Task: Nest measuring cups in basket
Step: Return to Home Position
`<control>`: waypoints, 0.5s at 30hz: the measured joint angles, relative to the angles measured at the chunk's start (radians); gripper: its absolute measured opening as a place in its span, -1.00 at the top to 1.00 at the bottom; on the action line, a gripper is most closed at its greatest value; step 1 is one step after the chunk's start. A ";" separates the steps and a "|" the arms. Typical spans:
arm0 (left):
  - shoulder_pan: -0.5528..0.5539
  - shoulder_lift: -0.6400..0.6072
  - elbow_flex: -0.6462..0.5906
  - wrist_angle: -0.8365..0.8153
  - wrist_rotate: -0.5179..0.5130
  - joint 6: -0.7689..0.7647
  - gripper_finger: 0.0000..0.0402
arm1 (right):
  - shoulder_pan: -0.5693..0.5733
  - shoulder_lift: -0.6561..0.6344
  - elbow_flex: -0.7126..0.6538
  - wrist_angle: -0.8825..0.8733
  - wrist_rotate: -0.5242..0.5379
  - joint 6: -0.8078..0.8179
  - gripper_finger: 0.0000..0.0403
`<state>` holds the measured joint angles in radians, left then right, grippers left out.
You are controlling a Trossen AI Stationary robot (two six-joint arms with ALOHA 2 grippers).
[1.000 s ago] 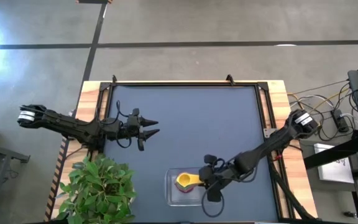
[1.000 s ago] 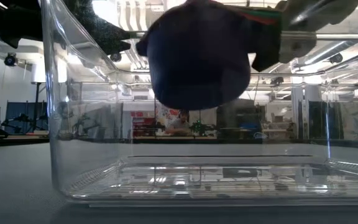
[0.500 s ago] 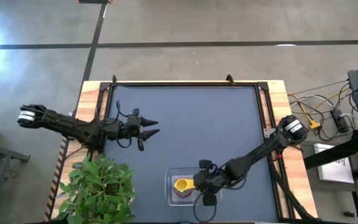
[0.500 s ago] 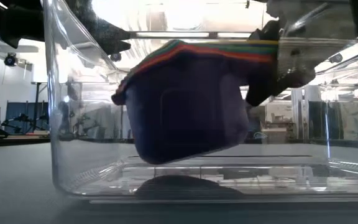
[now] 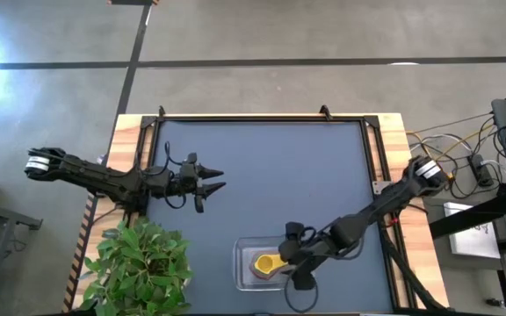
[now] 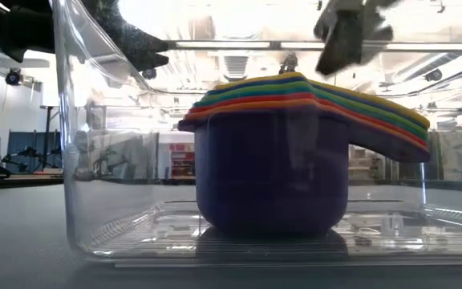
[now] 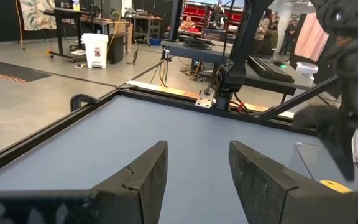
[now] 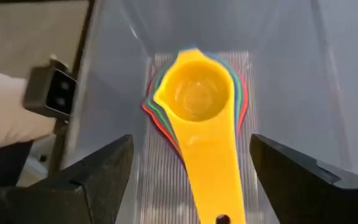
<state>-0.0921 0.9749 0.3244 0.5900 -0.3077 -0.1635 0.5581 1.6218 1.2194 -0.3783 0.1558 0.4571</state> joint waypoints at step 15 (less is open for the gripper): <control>0.002 -0.001 0.000 0.056 0.001 0.015 0.23 | -0.048 -0.340 -0.275 0.308 0.212 -0.350 0.10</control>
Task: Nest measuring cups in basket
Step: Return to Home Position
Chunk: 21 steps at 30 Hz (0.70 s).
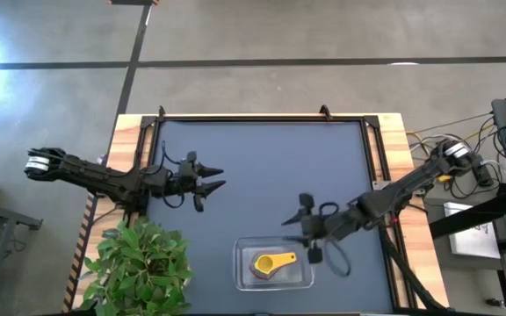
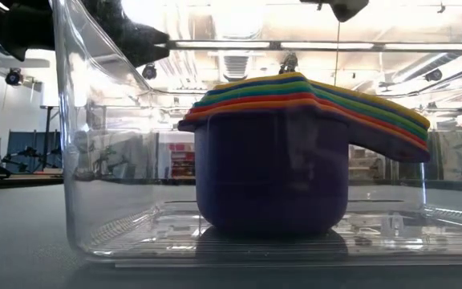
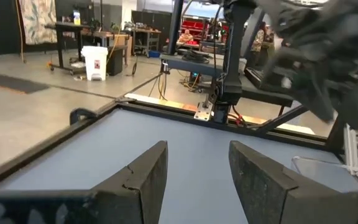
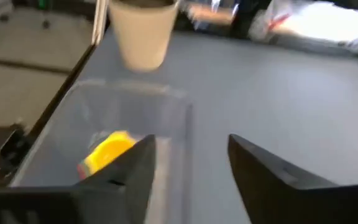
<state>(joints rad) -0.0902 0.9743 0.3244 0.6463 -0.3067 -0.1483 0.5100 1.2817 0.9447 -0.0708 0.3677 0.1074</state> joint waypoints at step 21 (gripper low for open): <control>0.027 -0.555 0.000 -0.420 -0.001 0.164 0.37 | -0.233 -0.846 -0.573 0.226 -0.010 -0.134 0.96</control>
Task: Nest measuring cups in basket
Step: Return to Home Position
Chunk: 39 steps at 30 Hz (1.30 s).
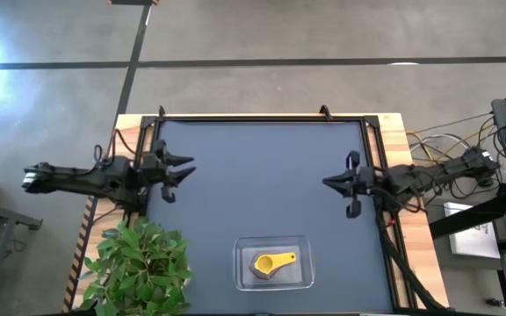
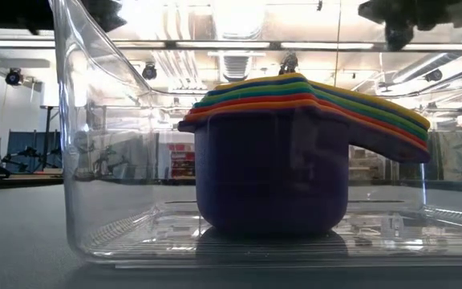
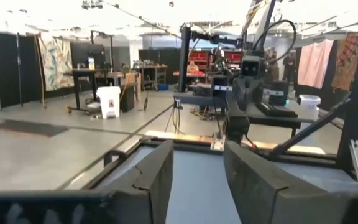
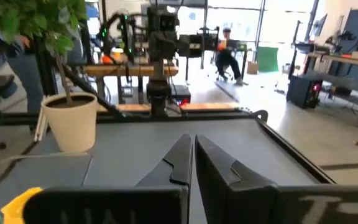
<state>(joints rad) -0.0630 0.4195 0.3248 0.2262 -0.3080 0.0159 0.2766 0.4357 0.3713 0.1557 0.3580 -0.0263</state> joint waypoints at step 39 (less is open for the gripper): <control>0.000 -0.419 -0.302 -0.207 0.027 -0.115 1.00 | 0.000 -0.434 -0.356 -0.096 -0.074 0.063 0.96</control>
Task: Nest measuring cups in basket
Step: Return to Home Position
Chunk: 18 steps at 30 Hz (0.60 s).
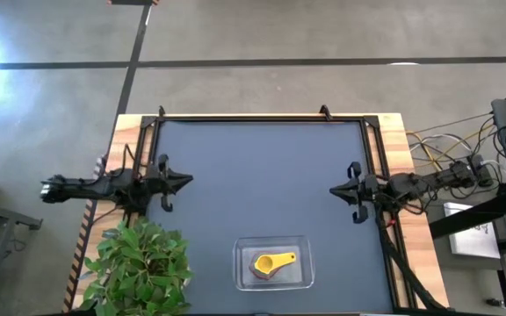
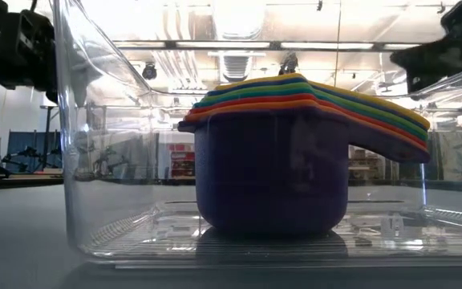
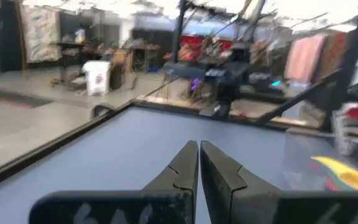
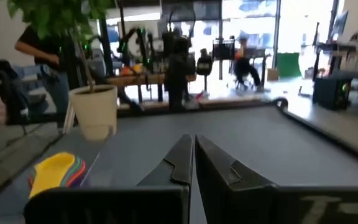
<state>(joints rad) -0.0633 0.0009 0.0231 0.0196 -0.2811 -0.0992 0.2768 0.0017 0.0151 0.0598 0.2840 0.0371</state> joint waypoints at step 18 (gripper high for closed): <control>0.002 0.077 -0.013 0.026 0.076 0.040 1.00 | 0.000 0.073 -0.002 -0.022 -0.101 0.004 0.96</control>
<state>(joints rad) -0.0616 0.0782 0.0104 0.0458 -0.2048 -0.0588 0.2768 0.0746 0.0135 0.0380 0.1829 0.0414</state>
